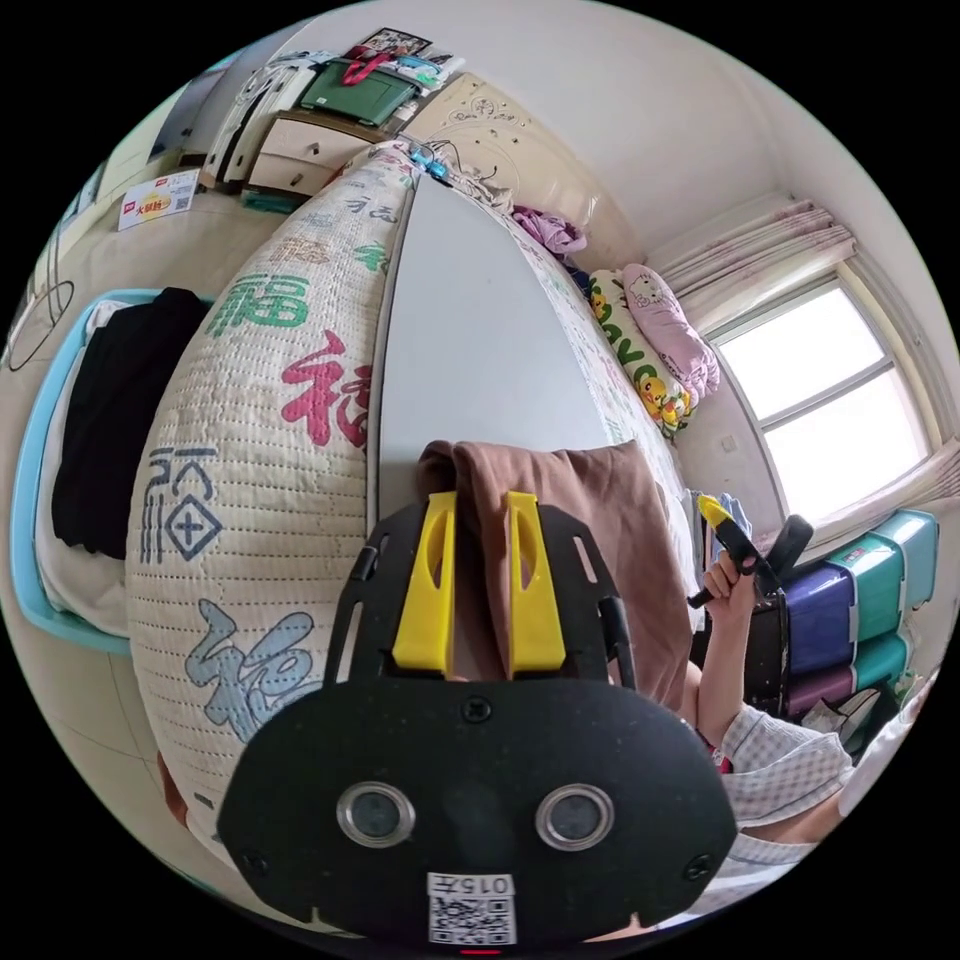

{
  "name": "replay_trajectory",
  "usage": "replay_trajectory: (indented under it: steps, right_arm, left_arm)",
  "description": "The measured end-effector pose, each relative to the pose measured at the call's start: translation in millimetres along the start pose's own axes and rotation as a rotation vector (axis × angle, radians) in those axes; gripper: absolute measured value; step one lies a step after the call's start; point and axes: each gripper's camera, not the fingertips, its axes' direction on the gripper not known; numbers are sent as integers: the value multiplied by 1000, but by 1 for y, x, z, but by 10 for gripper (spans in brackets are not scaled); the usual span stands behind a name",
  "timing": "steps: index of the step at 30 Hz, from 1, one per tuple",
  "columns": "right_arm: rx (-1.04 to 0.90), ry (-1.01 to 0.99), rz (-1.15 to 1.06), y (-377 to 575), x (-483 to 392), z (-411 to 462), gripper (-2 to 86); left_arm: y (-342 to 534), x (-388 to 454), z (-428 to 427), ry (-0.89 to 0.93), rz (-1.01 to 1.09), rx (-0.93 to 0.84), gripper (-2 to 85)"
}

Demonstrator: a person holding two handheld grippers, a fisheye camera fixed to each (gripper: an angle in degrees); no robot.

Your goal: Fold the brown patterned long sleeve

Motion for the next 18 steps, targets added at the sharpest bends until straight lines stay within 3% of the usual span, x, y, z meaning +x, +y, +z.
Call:
replay_trajectory:
  steps: [4, 11, 18]
  right_arm:
    - [-60, -14, -56, -38, -6, 59, 16]
    - [-318, 188, -108, -73, 0, 164, -7]
    - [-239, 73, 16, -125, 14, 155, 4]
  left_arm:
    - [-5, -4, 5, 11, 3, -17, 77]
    - [-8, -20, 10, 18, -13, -47, 61]
    - [-5, -22, 9, 22, 2, -39, 67]
